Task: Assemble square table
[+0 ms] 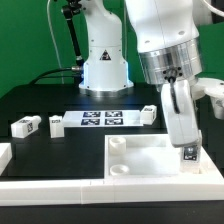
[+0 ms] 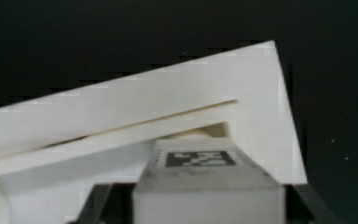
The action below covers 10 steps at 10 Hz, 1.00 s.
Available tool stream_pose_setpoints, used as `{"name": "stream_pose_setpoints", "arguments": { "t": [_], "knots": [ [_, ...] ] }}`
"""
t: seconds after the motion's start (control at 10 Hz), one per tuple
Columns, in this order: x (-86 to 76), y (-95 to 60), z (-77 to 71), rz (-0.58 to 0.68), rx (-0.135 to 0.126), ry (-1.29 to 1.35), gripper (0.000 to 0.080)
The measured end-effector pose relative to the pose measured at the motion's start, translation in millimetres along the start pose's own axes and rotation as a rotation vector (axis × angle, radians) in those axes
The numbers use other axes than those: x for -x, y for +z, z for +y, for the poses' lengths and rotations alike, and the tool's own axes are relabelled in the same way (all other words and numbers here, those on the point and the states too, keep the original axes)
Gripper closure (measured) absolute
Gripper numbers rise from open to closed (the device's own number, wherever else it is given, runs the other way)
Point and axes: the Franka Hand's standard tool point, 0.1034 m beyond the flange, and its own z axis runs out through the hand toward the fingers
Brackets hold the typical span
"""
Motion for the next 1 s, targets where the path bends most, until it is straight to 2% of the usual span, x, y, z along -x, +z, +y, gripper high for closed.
{"name": "stream_pose_setpoints", "arguments": {
  "t": [0.2, 0.3, 0.4, 0.5, 0.7, 1.0],
  "knots": [
    [0.4, 0.5, 0.6, 0.001, -0.001, 0.025, 0.0506],
    [0.5, 0.6, 0.7, 0.001, 0.000, 0.023, 0.0405],
    [0.7, 0.6, 0.8, 0.001, 0.000, 0.022, 0.0230],
    [0.8, 0.7, 0.9, 0.001, 0.000, 0.022, 0.0175],
    [2.6, -0.4, 1.5, 0.000, -0.002, 0.019, 0.0155],
    [9.2, -26.2, 15.2, -0.008, -0.018, -0.029, 0.0150]
  ]
}}
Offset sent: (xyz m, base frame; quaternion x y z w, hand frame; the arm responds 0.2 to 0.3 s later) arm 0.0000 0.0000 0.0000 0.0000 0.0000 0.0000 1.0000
